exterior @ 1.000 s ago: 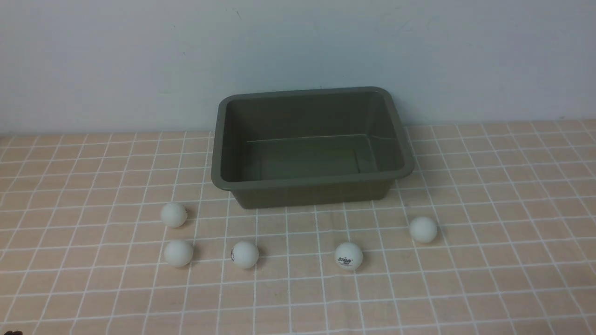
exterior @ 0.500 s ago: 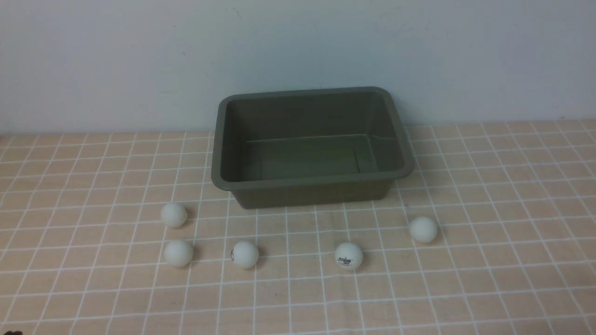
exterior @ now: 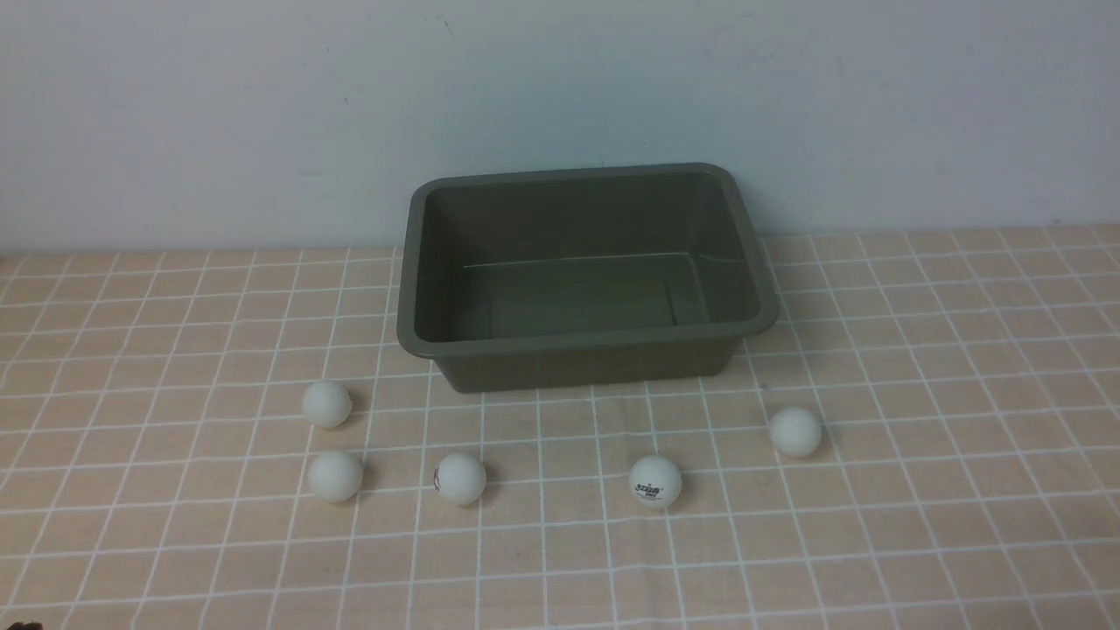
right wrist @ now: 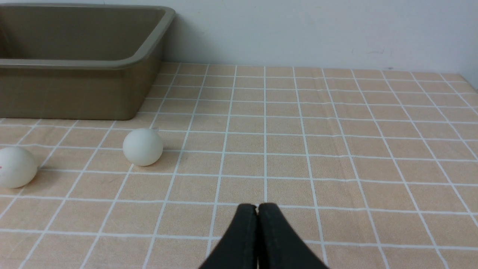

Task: Put the table tennis balls into the box on the light coffee tablecloth.
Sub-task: 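Reach for and grasp a ping pong ball on the table beside the basket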

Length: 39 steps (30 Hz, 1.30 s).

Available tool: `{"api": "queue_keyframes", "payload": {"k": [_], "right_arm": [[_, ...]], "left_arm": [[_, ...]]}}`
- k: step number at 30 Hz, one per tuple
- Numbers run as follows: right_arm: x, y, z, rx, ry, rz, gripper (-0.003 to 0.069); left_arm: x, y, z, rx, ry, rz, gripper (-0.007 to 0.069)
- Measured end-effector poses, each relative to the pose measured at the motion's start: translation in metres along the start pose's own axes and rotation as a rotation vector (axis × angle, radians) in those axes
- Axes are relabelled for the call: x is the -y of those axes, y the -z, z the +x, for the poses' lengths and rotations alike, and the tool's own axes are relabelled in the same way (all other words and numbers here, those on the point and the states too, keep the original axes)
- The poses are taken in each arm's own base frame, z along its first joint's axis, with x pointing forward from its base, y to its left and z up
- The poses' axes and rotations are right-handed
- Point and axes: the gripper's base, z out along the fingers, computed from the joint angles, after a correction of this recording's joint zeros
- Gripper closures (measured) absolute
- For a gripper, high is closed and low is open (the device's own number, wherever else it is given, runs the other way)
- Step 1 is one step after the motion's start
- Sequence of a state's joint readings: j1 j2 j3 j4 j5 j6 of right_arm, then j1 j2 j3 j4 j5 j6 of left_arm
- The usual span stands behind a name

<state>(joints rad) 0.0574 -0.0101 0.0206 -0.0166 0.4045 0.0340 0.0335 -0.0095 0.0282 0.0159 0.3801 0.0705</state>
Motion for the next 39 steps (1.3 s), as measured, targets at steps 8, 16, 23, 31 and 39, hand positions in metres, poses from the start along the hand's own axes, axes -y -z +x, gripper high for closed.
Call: {"api": "queue_keyframes", "payload": {"k": [8,16,23,31,39], "right_arm": [[0.0,0.0,0.0,0.0,0.0,0.0,0.0673],[0.0,0.0,0.0,0.0,0.0,0.0,0.0673],[-0.001,-0.001,-0.004,0.064,-0.04,-0.013,0.0673],[-0.002,0.029,-0.07,0.272,-0.094,-0.038,0.0673],[-0.003,0.049,-0.103,0.396,-0.185,-0.08,0.0673]], "left_arm": [[0.0,0.0,0.0,0.0,0.0,0.0,0.0693],[0.0,0.0,0.0,0.0,0.0,0.0,0.0693],[0.0,0.0,0.0,0.0,0.0,0.0,0.0693],[0.0,0.0,0.0,0.0,0.0,0.0,0.0693],[0.0,0.0,0.0,0.0,0.0,0.0,0.0693]]}}
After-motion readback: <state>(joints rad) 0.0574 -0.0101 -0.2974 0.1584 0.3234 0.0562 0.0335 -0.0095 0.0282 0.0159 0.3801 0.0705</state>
